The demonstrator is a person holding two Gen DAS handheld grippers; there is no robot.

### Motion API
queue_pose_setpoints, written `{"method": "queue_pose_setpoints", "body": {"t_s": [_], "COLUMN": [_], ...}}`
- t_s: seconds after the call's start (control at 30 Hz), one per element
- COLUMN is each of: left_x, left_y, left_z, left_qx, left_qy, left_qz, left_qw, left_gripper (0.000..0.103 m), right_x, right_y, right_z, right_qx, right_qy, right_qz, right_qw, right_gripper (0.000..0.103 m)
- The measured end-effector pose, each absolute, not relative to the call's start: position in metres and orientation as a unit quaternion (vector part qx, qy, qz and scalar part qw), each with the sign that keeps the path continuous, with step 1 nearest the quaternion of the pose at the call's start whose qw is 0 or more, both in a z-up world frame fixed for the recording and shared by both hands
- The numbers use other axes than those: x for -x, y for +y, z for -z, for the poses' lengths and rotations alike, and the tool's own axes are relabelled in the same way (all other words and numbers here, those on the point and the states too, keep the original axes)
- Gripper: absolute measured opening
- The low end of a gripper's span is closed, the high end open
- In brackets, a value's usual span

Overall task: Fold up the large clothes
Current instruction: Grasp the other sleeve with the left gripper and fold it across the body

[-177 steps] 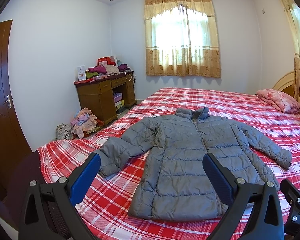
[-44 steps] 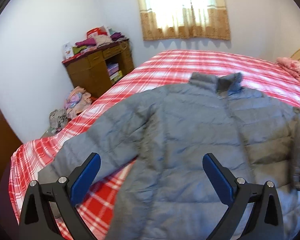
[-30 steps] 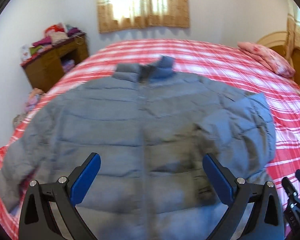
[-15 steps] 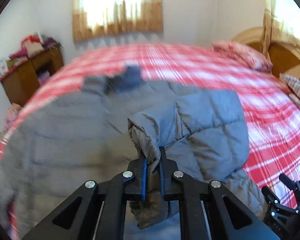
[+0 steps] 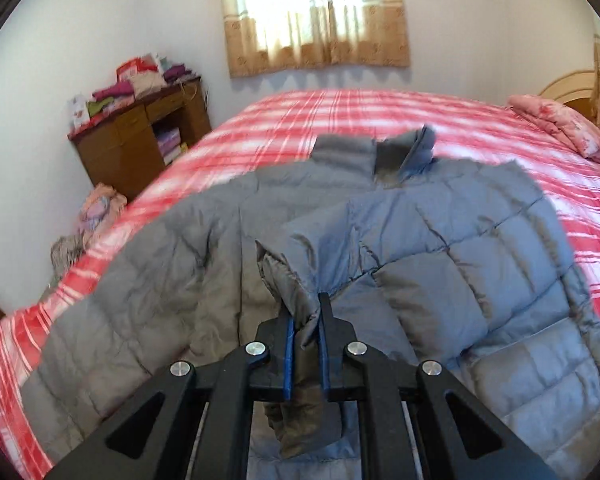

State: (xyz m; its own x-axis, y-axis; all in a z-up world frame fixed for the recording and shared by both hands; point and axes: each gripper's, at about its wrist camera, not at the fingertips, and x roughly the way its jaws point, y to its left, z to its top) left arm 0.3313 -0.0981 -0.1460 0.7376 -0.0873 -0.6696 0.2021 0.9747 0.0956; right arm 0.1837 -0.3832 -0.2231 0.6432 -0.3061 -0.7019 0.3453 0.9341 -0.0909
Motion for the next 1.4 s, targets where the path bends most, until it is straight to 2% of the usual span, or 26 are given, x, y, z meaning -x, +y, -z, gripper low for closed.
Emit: {"method": "queue_pose_setpoints", "body": {"t_s": [0.1,0.2,0.23,0.27,0.3,0.33,0.37,0.47,0.57,0.73,0.77,0.93,1.1,1.23,1.4], "left_x": [-0.336,-0.333,-0.332,-0.331,-0.329,-0.325,-0.320,-0.311,-0.311,-0.348,-0.359,-0.387,-0.407,-0.417,-0.424], "left_y": [-0.103,-0.108,-0.108,-0.106,-0.101,-0.097,-0.093,-0.083,-0.081,-0.098,-0.101,-0.109,-0.110,-0.106,-0.111], "left_z": [0.167,0.166,0.160,0.155,0.150,0.142,0.134,0.117,0.112,0.132,0.139,0.166,0.192,0.213,0.222], "left_qx": [-0.101,-0.119,-0.122,-0.125,-0.124,-0.118,-0.111,-0.097,-0.080,-0.060,-0.053,-0.049,-0.050,-0.037,-0.049], "left_qy": [0.378,0.358,0.343,0.329,0.316,0.294,0.272,0.221,0.206,0.272,0.286,0.320,0.349,0.381,0.402], "left_qz": [0.070,0.055,0.043,0.027,0.021,0.017,0.013,0.006,0.014,0.003,0.000,-0.017,-0.028,-0.020,-0.023], "left_qw": [0.918,0.924,0.930,0.936,0.940,0.948,0.956,0.971,0.975,0.961,0.957,0.946,0.935,0.924,0.914], "left_gripper": [0.018,0.027,0.034,0.047,0.054,0.070,0.081,0.092,0.094,0.094,0.094,0.094,0.094,0.094,0.098], "right_x": [-0.185,-0.185,-0.186,-0.186,-0.185,-0.184,-0.182,-0.180,-0.201,-0.278,-0.295,-0.354,-0.390,-0.389,-0.389], "right_y": [-0.382,-0.386,-0.388,-0.389,-0.388,-0.387,-0.388,-0.394,-0.397,-0.397,-0.395,-0.375,-0.357,-0.365,-0.371], "right_z": [0.223,0.221,0.220,0.217,0.214,0.209,0.201,0.169,0.135,0.118,0.121,0.146,0.188,0.214,0.219], "right_qx": [-0.022,-0.036,-0.039,-0.035,-0.030,-0.023,-0.016,-0.018,-0.015,-0.057,-0.070,-0.074,-0.061,-0.074,-0.091], "right_qy": [0.385,0.393,0.398,0.403,0.403,0.400,0.396,0.372,0.347,0.339,0.341,0.341,0.380,0.398,0.404], "right_qz": [0.179,0.160,0.154,0.143,0.137,0.131,0.125,0.117,0.104,0.083,0.082,0.079,0.056,0.057,0.052], "right_qw": [0.905,0.905,0.904,0.903,0.905,0.907,0.909,0.921,0.932,0.935,0.934,0.934,0.921,0.913,0.909], "right_gripper": [0.072,0.072,0.072,0.072,0.072,0.072,0.072,0.072,0.073,0.069,0.067,0.066,0.054,0.053,0.054]}}
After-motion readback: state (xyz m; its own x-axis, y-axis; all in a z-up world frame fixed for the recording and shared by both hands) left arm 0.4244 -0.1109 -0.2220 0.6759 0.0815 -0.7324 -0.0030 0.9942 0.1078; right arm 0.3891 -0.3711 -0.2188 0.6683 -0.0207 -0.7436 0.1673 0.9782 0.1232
